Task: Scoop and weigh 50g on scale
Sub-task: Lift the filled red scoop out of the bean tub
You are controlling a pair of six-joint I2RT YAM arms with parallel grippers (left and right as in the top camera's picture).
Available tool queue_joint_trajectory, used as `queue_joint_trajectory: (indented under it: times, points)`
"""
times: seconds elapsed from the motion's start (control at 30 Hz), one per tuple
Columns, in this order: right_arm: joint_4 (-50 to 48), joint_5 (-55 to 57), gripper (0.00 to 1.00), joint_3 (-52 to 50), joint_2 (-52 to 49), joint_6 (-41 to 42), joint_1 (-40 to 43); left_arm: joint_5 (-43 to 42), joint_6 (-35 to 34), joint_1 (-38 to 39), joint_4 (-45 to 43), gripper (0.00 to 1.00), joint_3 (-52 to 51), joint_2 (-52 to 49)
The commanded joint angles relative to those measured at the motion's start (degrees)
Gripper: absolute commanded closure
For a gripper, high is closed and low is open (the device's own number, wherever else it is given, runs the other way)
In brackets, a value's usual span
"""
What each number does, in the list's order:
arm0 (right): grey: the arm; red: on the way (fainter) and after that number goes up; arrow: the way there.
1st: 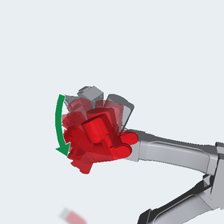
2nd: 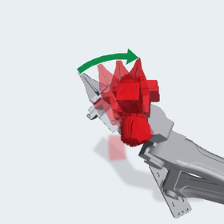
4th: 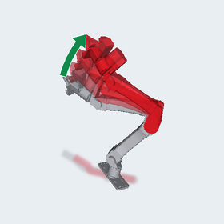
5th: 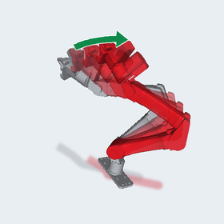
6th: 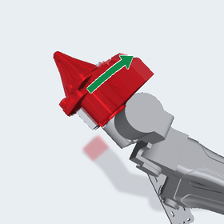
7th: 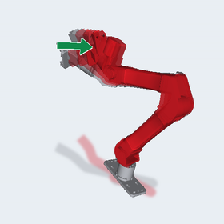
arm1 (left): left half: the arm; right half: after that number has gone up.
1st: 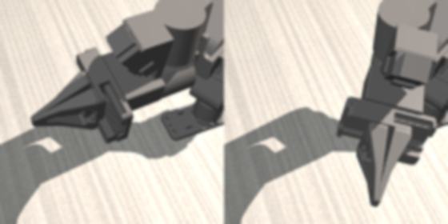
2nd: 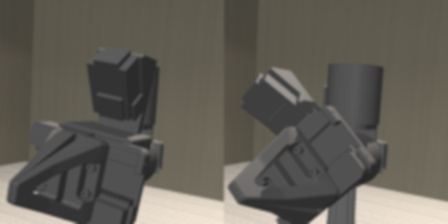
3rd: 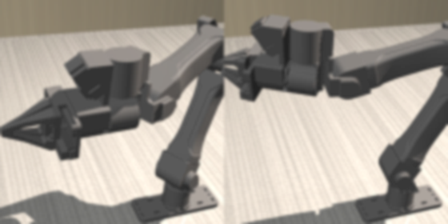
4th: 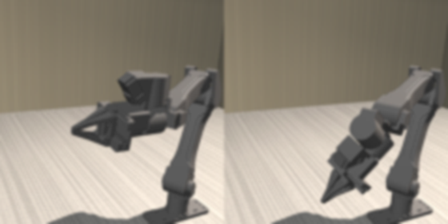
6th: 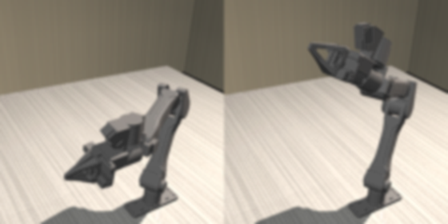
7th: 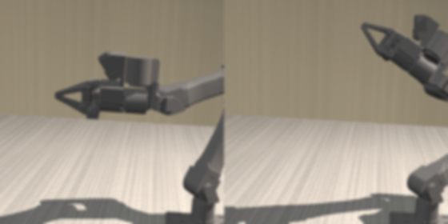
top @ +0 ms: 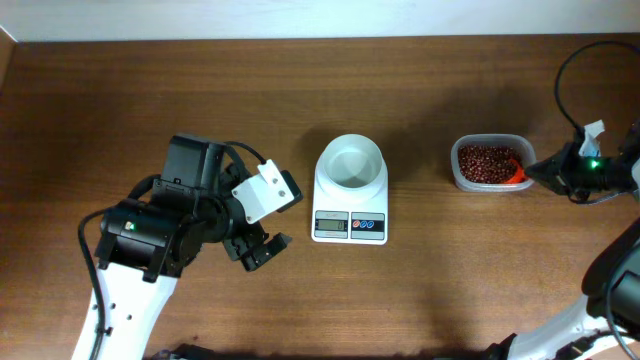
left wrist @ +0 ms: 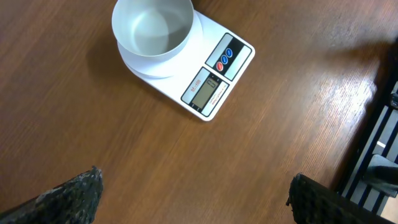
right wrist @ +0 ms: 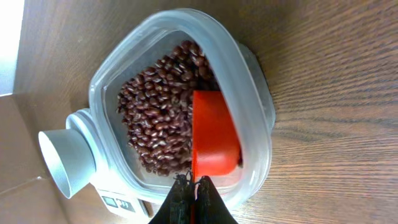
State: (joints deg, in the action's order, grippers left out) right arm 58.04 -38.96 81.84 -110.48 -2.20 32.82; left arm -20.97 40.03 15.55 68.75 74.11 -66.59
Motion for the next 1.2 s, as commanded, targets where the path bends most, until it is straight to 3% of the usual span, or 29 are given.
queue_joint_trajectory:
  times: [0.0,0.27,1.17]
  points:
    - [-0.4,4.4,0.96,-0.4,2.2,-1.0,-2.2,0.0,-0.3,-0.3,-0.1,0.01,0.9,0.3]
    - [-1.0,6.7,0.96,-0.2,2.2,-1.0,-5.6,0.0,-0.3,-0.3,-0.1,0.01,0.9,0.3]
    - [-0.2,5.7,0.96,-0.2,8.8,-0.8,-4.1,0.0,-0.3,-0.3,-0.1,0.01,0.9,0.3]
